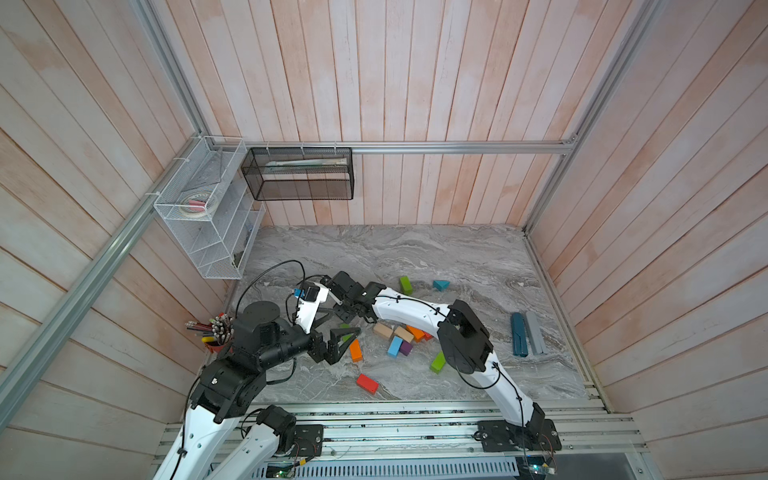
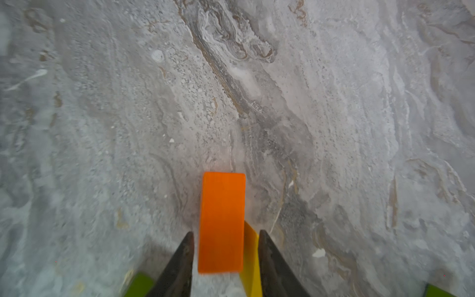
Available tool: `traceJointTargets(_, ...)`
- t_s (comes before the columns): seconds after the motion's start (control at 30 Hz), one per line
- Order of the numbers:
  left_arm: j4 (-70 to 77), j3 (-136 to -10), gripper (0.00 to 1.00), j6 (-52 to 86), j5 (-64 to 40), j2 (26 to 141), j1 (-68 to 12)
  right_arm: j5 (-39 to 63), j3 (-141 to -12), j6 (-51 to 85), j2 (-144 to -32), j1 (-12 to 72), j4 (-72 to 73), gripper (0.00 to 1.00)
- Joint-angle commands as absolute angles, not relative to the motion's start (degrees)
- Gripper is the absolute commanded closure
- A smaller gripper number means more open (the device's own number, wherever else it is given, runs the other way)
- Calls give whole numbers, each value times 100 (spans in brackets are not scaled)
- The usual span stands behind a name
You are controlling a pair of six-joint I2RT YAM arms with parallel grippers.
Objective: Assemble a heart with building blocks
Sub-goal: Assemble the building block at the center of the board.
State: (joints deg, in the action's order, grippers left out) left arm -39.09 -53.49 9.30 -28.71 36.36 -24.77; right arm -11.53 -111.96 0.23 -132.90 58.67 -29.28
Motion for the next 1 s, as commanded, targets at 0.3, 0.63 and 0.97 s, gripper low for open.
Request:
traceJointTargets(0.3, -3671, -5342, 0, 981, -3006, 3551, -2496, -747, -8426, 382, -11135, 5825, -2289, 52)
traceJointTargets(0.63, -3537, -5275, 0, 1028, -3100, 3620, -2496, -443, -7453, 967, -10805, 5533, -2085, 45)
traceJointTargets(0.97, -3538, -5267, 0, 1037, -3094, 3622, -2496, -115, -7657, 1756, -11221, 5381, -1964, 61)
